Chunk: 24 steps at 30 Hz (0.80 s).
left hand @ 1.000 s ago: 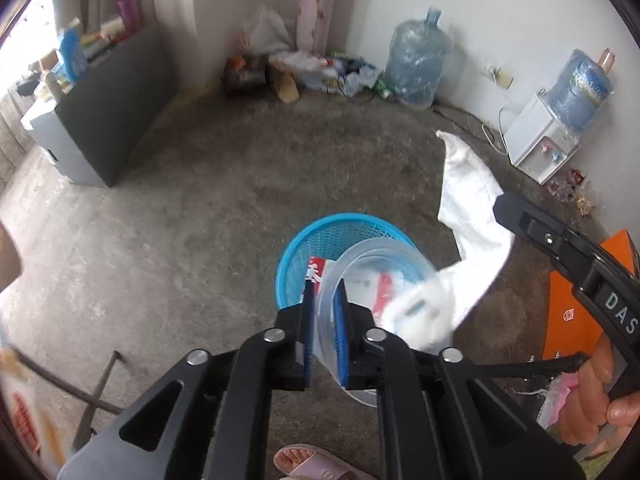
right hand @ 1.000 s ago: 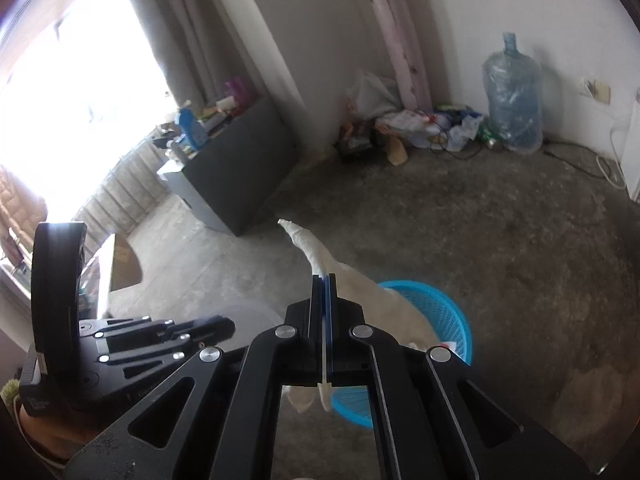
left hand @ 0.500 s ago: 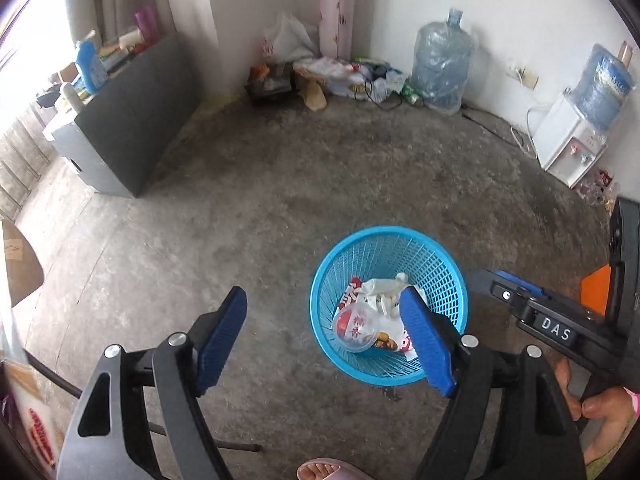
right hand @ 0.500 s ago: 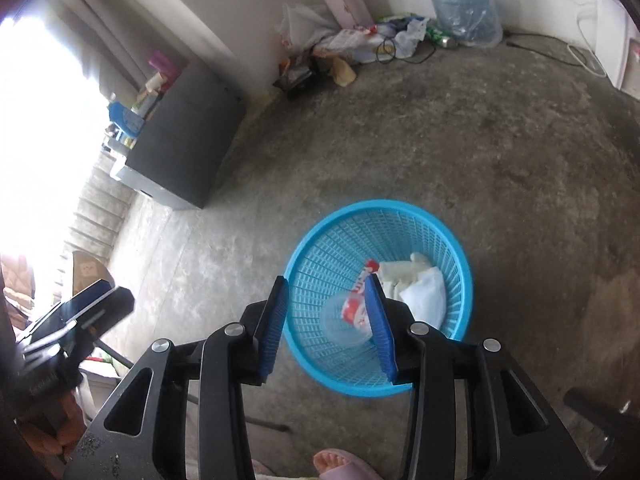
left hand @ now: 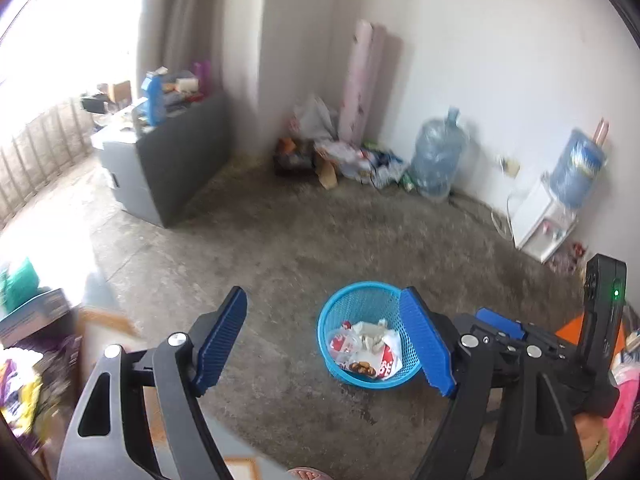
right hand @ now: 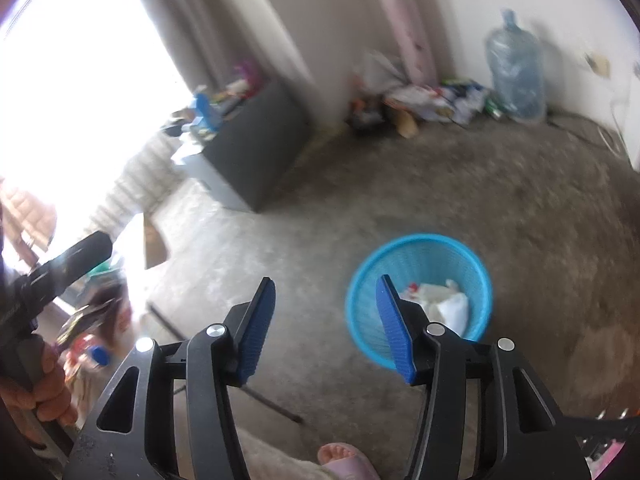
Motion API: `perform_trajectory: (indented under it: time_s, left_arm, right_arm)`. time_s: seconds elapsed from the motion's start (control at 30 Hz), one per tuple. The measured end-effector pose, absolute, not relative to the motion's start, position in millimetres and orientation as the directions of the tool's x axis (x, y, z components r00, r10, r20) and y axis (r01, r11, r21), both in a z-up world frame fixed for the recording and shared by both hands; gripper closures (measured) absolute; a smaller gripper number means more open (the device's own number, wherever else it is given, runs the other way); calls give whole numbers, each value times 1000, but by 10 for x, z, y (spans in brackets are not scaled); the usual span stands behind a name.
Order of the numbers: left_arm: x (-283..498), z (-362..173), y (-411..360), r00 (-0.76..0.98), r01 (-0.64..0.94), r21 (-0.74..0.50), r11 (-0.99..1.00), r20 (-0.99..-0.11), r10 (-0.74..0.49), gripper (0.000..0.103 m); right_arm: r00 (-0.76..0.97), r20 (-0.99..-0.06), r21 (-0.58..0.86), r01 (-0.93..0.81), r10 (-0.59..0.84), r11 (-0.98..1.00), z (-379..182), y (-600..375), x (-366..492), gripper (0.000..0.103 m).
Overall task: Collect trash
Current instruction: 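Move both open tools back toward the table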
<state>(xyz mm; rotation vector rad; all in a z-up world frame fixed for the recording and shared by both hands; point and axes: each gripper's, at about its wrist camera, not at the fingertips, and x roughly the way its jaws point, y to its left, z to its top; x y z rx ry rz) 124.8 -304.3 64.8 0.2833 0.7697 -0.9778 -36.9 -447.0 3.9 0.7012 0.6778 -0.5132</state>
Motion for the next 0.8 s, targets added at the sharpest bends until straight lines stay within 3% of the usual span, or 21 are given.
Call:
perform_trajectory:
  time_s: [0.3, 0.53, 0.8]
  left_arm:
    - [1108, 935, -1971, 421, 772, -112, 626, -648, -635, 26]
    - [1031, 1133, -1114, 532, 693, -92, 715, -604, -594, 26]
    - [995, 1318, 144, 716, 482, -42, 875, -556, -421, 24]
  right_arm:
    - [762, -639, 431, 469, -106, 771, 411, -3897, -216, 48]
    - [791, -606, 401, 397, -86, 826, 619, -3496, -130, 32]
    - [823, -568, 396, 274, 0, 877, 787, -3042, -25, 28]
